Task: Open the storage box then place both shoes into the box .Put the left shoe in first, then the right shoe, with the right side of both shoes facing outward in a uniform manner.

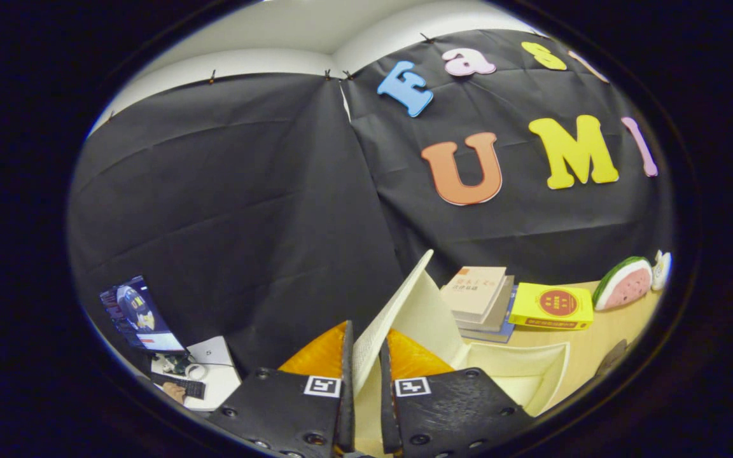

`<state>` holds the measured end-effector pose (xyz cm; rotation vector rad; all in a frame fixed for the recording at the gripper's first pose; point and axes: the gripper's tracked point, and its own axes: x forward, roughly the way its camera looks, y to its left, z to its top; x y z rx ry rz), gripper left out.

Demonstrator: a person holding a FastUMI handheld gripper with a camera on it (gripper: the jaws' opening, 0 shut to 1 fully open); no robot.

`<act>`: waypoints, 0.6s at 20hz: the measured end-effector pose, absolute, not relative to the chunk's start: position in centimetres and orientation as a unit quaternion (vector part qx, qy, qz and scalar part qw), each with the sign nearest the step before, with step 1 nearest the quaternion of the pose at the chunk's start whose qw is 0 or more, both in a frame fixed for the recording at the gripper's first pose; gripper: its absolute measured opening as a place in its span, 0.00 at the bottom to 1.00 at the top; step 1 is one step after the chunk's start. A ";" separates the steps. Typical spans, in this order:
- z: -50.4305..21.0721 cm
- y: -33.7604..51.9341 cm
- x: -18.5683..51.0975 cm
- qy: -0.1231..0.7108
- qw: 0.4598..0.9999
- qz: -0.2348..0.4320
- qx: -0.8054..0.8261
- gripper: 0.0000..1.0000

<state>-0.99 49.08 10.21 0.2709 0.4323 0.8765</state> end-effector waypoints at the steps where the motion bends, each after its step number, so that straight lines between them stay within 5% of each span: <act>1: 10.2 49.8 -1.9 0.208 0.868 0.433 0.126 0.32; 5: 11.5 50.6 -3.5 0.167 0.870 0.453 0.104 0.93; 12: 12.3 47.0 -3.8 0.087 0.899 0.424 0.073 0.94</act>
